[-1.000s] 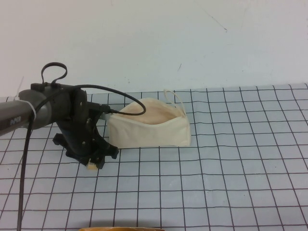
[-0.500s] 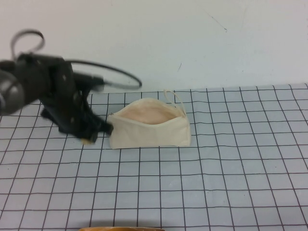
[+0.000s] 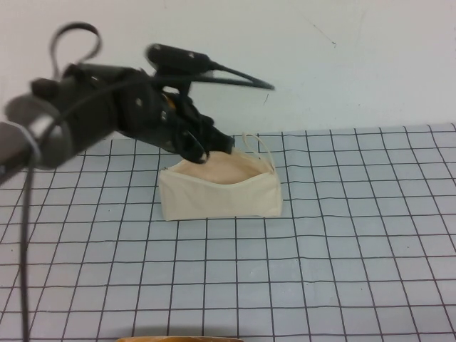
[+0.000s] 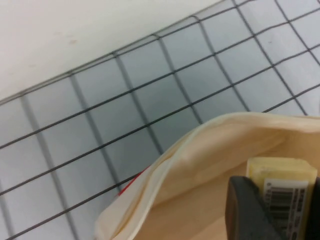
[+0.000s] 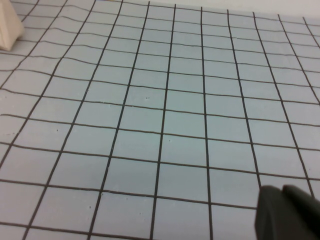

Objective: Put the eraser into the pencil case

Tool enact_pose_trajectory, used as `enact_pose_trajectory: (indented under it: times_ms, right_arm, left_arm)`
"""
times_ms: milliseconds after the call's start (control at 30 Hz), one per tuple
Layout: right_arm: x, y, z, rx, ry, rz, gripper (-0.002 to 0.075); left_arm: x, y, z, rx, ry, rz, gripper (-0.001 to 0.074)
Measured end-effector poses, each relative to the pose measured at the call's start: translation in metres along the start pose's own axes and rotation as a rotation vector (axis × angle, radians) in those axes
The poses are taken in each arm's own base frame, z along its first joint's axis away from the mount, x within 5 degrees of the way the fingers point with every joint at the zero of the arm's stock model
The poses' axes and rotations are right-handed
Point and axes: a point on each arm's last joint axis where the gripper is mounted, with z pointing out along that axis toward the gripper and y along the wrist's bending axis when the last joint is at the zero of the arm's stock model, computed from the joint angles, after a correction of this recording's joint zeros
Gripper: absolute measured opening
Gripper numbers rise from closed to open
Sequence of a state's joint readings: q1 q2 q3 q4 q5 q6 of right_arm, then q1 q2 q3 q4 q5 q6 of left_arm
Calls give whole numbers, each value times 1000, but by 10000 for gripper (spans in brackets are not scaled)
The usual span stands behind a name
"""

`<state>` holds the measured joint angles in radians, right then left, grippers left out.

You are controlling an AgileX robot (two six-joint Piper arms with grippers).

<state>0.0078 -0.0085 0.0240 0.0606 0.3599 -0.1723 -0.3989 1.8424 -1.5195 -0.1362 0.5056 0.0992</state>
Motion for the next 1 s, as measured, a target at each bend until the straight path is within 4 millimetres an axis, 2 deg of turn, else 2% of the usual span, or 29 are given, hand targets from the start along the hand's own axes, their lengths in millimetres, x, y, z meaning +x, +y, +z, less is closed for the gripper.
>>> enact_pose_trajectory:
  times_ms: [100, 200, 233, 333, 433, 500, 567, 633, 700, 800, 1000]
  right_arm:
    - [0, 0, 0, 0, 0, 0, -3]
    - [0, 0, 0, 0, 0, 0, -3]
    - [0, 0, 0, 0, 0, 0, -3]
    - [0, 0, 0, 0, 0, 0, -3]
    - [0, 0, 0, 0, 0, 0, -3]
    - [0, 0, 0, 0, 0, 0, -3]
    - [0, 0, 0, 0, 0, 0, -3]
    - [0, 0, 0, 0, 0, 0, -3]
    - [0, 0, 0, 0, 0, 0, -3]
    - [0, 0, 0, 0, 0, 0, -3]
    - [0, 0, 0, 0, 0, 0, -3]
  left_arm:
    - [6, -3, 22, 6, 5, 1, 201]
    - [13, -2, 36, 4, 22, -2, 325]
    - [14, -2, 38, 4, 27, -3, 379]
    - [15, -2, 40, 3, 27, -3, 482]
    - [11, -3, 32, 5, 16, -4, 492]
    - [6, -3, 18, 1, 12, 14, 433]
    - [1, -4, -1, -8, 19, 40, 323]
    - [-5, -4, -30, -19, 7, 66, 162]
    - [-6, -5, -58, -30, -21, 83, 78]
    - [3, -7, -105, -35, -76, 89, 29]
    - [54, -10, -169, -29, -164, 59, 9]
